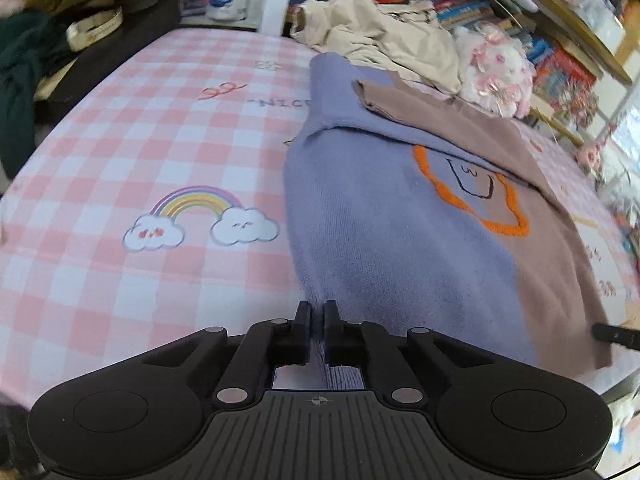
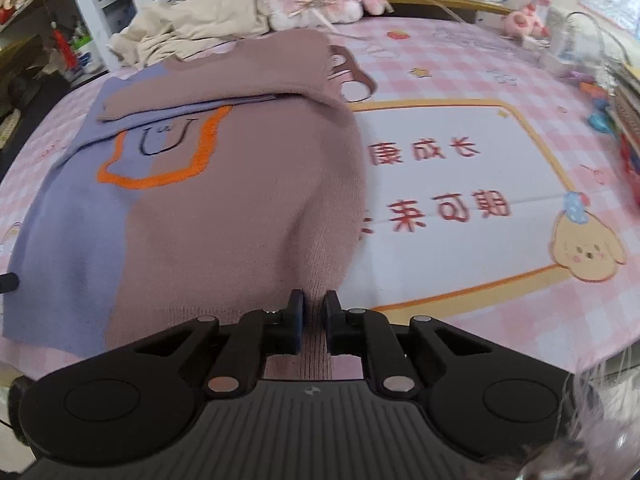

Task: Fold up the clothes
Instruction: 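Lay the mauve sleeve across the sweater body and open the right tool, then grasp the sweater hem with the right tool while the left tool grasps the lavender hem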

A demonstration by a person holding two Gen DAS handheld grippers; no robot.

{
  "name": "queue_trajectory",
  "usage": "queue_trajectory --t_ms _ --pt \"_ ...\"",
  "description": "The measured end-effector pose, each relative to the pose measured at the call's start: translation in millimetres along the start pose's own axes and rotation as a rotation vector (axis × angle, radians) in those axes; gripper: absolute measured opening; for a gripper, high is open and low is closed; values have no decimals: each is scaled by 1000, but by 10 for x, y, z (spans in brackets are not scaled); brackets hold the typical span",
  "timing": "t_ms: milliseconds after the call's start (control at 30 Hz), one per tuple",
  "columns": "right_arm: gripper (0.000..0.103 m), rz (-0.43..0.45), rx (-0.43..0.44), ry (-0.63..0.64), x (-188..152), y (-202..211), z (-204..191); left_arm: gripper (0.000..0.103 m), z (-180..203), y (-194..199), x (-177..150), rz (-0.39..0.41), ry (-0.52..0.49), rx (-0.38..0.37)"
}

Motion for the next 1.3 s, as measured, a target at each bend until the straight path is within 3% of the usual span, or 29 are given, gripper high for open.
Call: queue_trajectory --t_ms 200,600,800,1233,1300 --pt "10 18 -37 -51 -45 41 213 4 145 -43 17 -11 -32 -12" --pt "11 16 35 -131 -1 87 372 4 170 80 -9 -2 -19 -71" --pt "20 4 69 -213 -90 181 466 9 103 132 -61 -16 -19 -75" --pt "25 -25 133 -360 -165 151 626 13 -108 51 -147 -55 185 -166" --pt "25 -31 141 -360 -129 129 626 17 -74 13 -152 -61 189 -165"
Point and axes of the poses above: each gripper's, at about its wrist camera, not at the fingertips, and y roughly against the way its jaws point, z to its right, x to its top, the point moved 3 cm from there along -y, roughly the way its jaws point, and after that the axes turned 1 degree about -x, right-handed, at the moved point
